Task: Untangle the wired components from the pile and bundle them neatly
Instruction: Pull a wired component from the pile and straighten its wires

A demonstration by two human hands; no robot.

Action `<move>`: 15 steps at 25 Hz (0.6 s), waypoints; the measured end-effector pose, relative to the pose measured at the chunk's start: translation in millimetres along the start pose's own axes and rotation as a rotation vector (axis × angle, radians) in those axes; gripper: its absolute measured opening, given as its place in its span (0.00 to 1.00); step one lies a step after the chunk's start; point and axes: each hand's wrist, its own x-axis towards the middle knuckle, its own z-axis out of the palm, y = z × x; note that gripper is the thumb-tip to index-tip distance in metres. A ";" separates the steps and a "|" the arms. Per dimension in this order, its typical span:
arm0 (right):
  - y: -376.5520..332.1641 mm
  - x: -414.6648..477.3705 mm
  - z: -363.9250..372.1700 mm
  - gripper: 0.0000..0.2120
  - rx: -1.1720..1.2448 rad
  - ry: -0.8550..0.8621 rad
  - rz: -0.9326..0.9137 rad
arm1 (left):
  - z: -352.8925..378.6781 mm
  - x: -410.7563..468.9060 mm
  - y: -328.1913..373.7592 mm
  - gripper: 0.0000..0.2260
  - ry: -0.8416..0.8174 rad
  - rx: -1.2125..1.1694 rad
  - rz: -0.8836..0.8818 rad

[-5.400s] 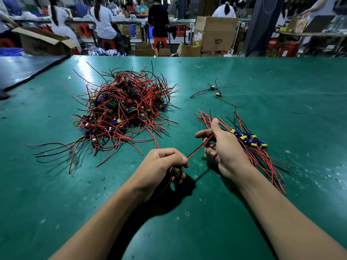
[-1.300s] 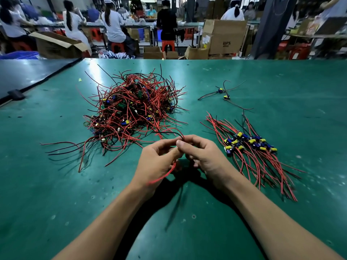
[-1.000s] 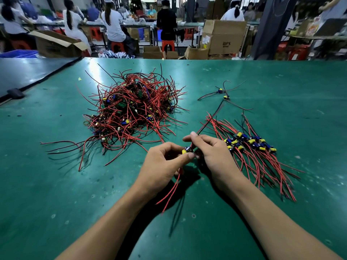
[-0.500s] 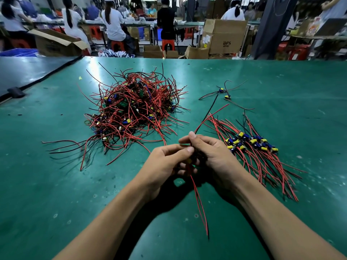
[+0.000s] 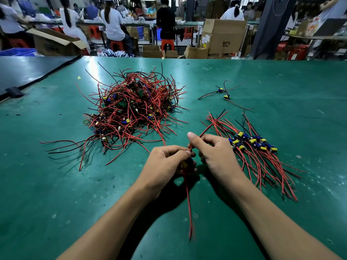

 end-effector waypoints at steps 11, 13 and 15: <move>3.1 -1.3 1.4 0.16 0.262 -0.171 0.177 | -4.3 -0.5 0.7 0.06 -0.074 0.080 0.028; 2.4 2.6 -1.8 0.16 0.220 -0.065 0.182 | -4.6 -1.3 2.7 0.06 -0.114 0.166 0.049; 1.5 8.4 -4.4 0.19 0.253 0.035 0.200 | -5.4 -2.9 3.8 0.06 -0.157 0.229 0.064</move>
